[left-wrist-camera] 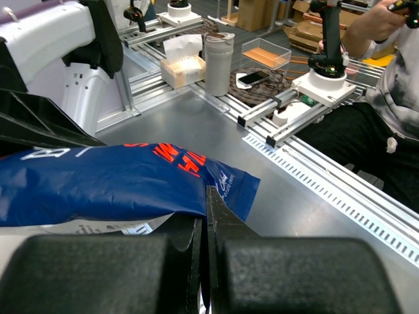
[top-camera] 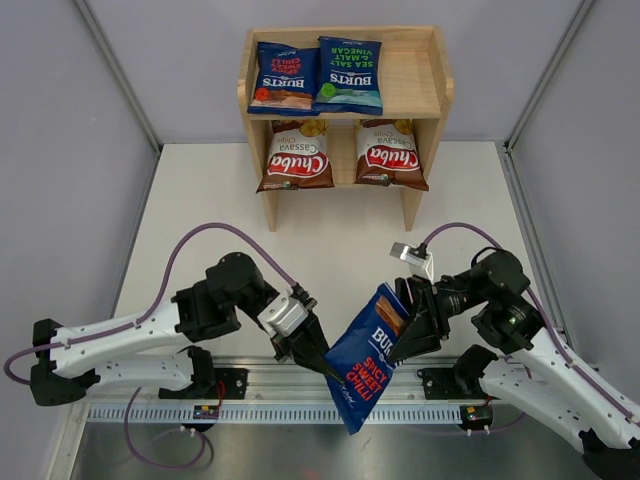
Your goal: Place and organize the chips bags onto the shelf
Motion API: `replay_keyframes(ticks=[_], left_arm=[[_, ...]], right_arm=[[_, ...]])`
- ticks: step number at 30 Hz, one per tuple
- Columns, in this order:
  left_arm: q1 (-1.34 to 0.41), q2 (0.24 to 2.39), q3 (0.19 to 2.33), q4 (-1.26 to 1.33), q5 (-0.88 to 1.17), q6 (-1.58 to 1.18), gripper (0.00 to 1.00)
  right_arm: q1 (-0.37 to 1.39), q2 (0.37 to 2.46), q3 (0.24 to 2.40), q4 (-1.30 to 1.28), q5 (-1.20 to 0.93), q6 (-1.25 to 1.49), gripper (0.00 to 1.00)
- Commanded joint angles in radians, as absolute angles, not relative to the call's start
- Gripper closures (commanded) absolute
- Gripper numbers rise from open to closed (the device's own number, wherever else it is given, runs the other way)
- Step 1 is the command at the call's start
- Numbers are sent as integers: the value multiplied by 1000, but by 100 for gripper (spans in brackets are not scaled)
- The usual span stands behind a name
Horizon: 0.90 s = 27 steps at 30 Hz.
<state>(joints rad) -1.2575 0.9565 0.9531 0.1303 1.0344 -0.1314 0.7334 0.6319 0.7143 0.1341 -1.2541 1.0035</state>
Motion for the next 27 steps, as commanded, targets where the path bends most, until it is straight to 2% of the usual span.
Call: replay_keyframes(ticks=[1,3,5,7,11,18,21,22,27], left_arm=[[-1253,940,934,160,1100,-114,100],[-1253,933,924,137,1111,-91,100],[-1255,925,911,101,1109,-72,100],[-1255,910,904,71,1109,-49,100],[-1252,902,916,11,1097,-8,100],[-1217,879,899,31,1028,-52,100],[-1168,864,881,61,1023,-98,100],[-1148,859,876,80,1028,-116,99],[-1000,851,842,101,1058,-225,93]], right_arm=[[746,637,787,141,-1210,991,55],[746,632,793,140,-1198,996,55],[745,637,802,132,-1192,1000,49],[746,638,799,127,-1196,1011,48],[746,649,798,114,-1200,1014,50],[746,635,821,12,-1200,951,64],[744,629,860,-125,-1192,870,73],[745,629,883,-156,-1180,827,83],[744,634,943,-337,-1143,721,86]])
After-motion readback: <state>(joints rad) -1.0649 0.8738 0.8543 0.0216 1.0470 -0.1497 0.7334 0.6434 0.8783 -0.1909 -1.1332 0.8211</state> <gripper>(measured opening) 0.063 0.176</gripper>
